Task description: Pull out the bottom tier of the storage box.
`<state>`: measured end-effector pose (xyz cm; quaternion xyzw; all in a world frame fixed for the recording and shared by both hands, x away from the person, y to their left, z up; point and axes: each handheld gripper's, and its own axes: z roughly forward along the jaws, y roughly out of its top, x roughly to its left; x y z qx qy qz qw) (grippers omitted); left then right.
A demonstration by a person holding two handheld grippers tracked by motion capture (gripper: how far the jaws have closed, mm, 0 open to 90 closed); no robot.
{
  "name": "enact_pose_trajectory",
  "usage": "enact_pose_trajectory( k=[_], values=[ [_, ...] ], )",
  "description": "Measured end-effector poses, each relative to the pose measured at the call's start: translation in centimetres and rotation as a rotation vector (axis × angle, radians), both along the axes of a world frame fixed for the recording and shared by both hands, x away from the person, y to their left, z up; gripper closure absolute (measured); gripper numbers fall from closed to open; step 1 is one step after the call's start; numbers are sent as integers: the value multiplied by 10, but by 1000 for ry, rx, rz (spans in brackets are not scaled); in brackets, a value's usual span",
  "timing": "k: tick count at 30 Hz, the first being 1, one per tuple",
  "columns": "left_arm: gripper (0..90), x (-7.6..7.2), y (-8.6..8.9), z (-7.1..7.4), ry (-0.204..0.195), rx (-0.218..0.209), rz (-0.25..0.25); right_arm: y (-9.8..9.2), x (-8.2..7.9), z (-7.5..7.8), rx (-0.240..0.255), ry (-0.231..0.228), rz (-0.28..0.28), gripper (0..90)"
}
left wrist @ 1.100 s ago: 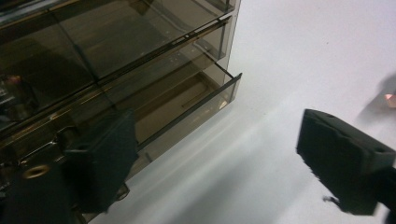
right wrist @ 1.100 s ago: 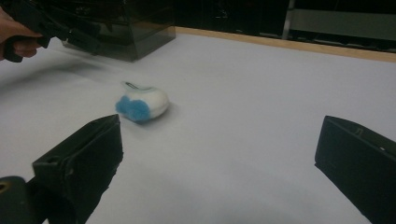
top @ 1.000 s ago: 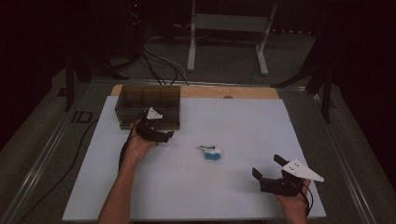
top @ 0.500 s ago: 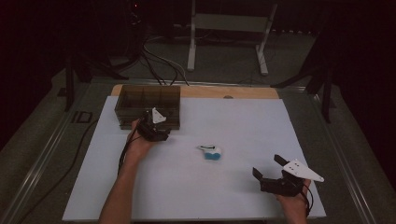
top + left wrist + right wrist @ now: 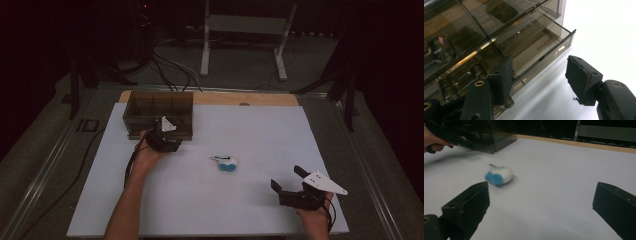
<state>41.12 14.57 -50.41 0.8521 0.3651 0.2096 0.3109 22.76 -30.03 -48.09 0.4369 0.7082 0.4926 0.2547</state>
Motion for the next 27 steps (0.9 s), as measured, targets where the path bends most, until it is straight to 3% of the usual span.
enact_pose_trajectory(
  k=[6,18,27],
  values=[
    [444,-4,1,4,29,0,-35,0,0,0,-3,-2,1,13],
    [413,-3,20,3,48,-2,10,0,0,0,1,-1,0,13],
    [419,-2,25,0,34,68,36,0,0,0,0,-1,1,13]
  ],
)
